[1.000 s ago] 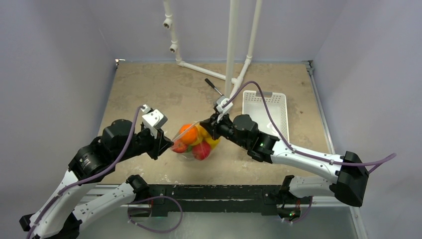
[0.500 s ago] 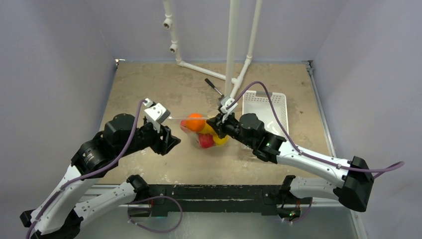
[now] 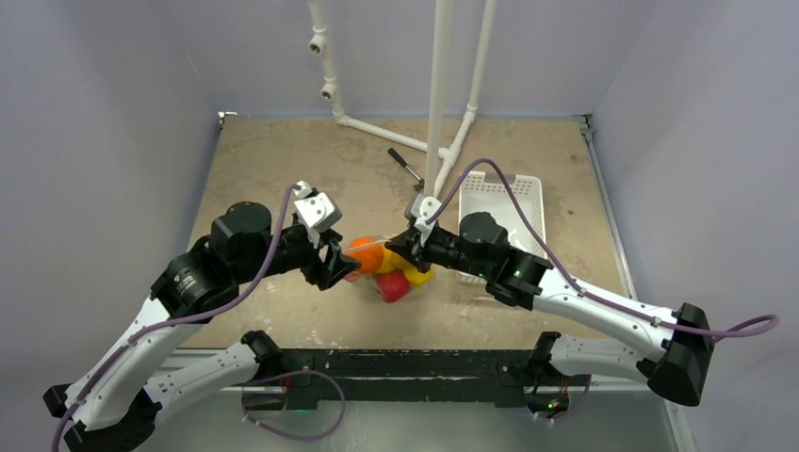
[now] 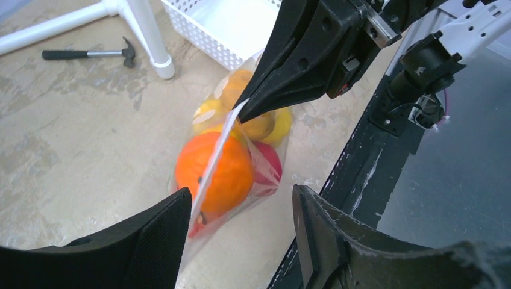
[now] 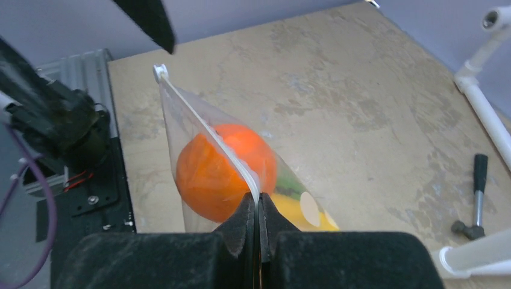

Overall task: Place the food in the zip-top bag and seal the zipper
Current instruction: Place the zipper food storage bag at the center of the board.

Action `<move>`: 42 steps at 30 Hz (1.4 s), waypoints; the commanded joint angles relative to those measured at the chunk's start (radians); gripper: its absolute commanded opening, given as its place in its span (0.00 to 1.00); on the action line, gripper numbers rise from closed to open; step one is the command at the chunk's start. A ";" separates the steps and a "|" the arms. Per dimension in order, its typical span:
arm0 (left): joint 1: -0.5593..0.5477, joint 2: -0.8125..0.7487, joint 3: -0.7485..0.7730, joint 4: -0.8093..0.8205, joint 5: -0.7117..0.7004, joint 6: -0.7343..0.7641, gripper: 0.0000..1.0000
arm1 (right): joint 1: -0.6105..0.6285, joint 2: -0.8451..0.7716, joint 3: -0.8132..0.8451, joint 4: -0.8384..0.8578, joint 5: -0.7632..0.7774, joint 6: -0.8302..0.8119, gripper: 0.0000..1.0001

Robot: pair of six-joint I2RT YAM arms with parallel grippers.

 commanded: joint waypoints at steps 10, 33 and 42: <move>-0.002 0.032 -0.027 0.151 0.160 0.047 0.71 | 0.006 -0.052 0.160 -0.064 -0.284 -0.127 0.00; -0.002 0.116 -0.074 0.153 0.242 0.061 0.10 | 0.008 -0.079 0.202 -0.087 -0.354 -0.135 0.00; -0.002 0.119 -0.075 0.152 0.173 0.061 0.00 | 0.008 -0.108 0.189 -0.082 -0.312 -0.119 0.01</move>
